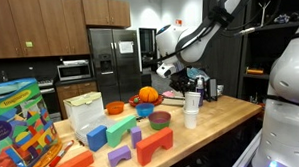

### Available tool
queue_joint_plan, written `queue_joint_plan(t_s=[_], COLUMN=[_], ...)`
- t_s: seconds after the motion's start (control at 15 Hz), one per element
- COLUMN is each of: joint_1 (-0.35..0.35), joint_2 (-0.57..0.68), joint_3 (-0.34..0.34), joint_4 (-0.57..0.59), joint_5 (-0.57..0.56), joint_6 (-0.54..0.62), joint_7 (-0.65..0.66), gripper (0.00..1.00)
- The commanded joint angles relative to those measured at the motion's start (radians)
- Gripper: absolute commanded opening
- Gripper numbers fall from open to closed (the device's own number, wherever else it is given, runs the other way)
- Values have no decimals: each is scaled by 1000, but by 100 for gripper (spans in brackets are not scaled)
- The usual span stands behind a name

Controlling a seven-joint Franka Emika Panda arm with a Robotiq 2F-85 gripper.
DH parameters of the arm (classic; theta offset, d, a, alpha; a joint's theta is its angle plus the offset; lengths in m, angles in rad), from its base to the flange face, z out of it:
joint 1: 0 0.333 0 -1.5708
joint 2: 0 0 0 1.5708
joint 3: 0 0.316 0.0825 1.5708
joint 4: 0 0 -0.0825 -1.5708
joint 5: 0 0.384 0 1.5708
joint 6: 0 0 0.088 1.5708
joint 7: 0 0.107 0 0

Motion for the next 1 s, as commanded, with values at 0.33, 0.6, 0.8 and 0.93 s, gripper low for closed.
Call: queue_joint_plan(t_s=[0.33, 0.6, 0.8, 0.93], joint_1=[-1, -6, -14, -21], joint_2=[8, 4, 4, 8], joint_3=[4, -3, -11, -21], joint_4=[24, 38, 52, 60], joint_5=[-8, -8, -7, -4], joint_6=[-15, 28, 92, 155], joint_7=[14, 32, 67, 90], gripper=[77, 100, 100, 100])
